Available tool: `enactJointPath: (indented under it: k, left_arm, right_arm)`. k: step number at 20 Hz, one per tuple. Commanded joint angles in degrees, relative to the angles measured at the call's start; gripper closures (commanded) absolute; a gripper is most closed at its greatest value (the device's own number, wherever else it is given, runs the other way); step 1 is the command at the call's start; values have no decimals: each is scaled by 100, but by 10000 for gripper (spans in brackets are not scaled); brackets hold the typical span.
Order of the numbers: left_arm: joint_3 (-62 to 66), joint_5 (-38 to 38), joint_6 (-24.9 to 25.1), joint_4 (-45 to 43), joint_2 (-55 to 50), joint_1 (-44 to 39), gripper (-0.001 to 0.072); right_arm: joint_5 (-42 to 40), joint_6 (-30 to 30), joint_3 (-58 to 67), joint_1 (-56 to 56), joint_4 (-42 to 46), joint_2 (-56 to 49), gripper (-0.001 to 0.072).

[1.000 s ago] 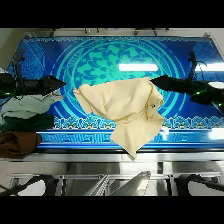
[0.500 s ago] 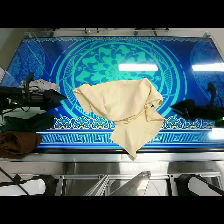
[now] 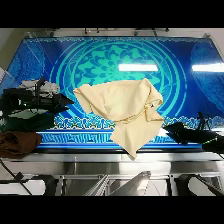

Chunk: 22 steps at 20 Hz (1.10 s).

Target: Fold the shirts.

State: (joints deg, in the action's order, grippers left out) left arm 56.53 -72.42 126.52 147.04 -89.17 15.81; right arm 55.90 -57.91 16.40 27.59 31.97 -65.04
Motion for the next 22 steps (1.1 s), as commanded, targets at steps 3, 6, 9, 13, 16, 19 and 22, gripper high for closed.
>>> enactJointPath:
  k: [3,6,9,13,16,19,22]
  left_arm:
    - [-2,2,2,0,-11,-44,-5]
    - [-4,59,2,2,-11,-44,-5]
    - [-7,452,-28,15,-11,-195,-4]
    - [184,1714,-337,4,-131,-874,-4]
    - [994,1397,-570,2,-748,-1447,-4]
    - [1670,1080,-697,-4,-1453,-1871,-3]
    - [2188,994,-907,-2,-2039,-2100,14]
  right_arm:
    - [-629,-39,-101,-1246,-723,-400,262]
    - [-686,260,-33,-1919,-1451,-514,357]
    - [-682,765,4,-2079,-2164,-544,689]
    - [-654,863,4,-2079,-2262,-546,689]
    - [-643,868,4,-2079,-2258,-544,690]
    - [-640,892,4,-2079,-2260,-544,689]
    - [-627,975,4,-2079,-2262,-544,689]
